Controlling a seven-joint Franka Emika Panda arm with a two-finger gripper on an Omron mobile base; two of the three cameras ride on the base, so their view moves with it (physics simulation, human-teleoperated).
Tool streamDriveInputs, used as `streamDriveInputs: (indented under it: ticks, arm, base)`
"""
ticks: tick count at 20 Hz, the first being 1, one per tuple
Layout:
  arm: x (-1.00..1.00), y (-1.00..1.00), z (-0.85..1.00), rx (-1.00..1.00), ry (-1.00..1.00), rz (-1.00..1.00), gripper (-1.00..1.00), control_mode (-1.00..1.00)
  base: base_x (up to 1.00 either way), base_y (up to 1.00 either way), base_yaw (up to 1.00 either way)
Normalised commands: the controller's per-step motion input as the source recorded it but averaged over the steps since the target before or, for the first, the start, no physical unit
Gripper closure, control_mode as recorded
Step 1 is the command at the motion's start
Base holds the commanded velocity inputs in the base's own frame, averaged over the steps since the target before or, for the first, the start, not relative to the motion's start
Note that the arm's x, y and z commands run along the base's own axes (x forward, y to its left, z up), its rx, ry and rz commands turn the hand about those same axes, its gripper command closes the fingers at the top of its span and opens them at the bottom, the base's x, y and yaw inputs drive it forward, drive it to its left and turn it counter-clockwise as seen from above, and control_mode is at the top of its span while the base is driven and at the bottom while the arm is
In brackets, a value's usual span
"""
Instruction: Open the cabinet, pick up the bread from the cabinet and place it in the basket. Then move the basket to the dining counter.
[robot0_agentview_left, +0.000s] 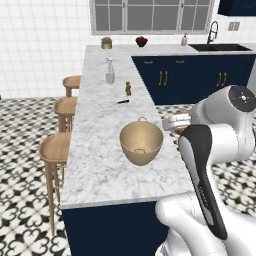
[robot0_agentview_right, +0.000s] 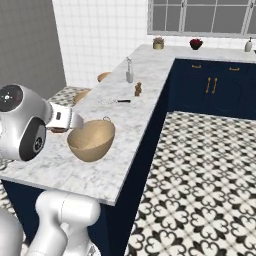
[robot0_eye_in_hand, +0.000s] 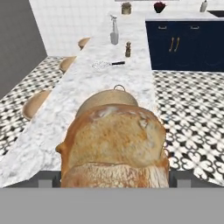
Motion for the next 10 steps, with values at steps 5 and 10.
streamDriveInputs:
  ticks: [5,10]
  arm:
    - [1.00,0.65,0.12,0.00,0.48,0.00,1.00,-1.00]
    - [1.00,-0.27,-0.37,0.00,0.47,0.04,1.00,-1.00]
  base:
    - [0.00,0.00,0.00]
    - [0.00,0.00,0.00]
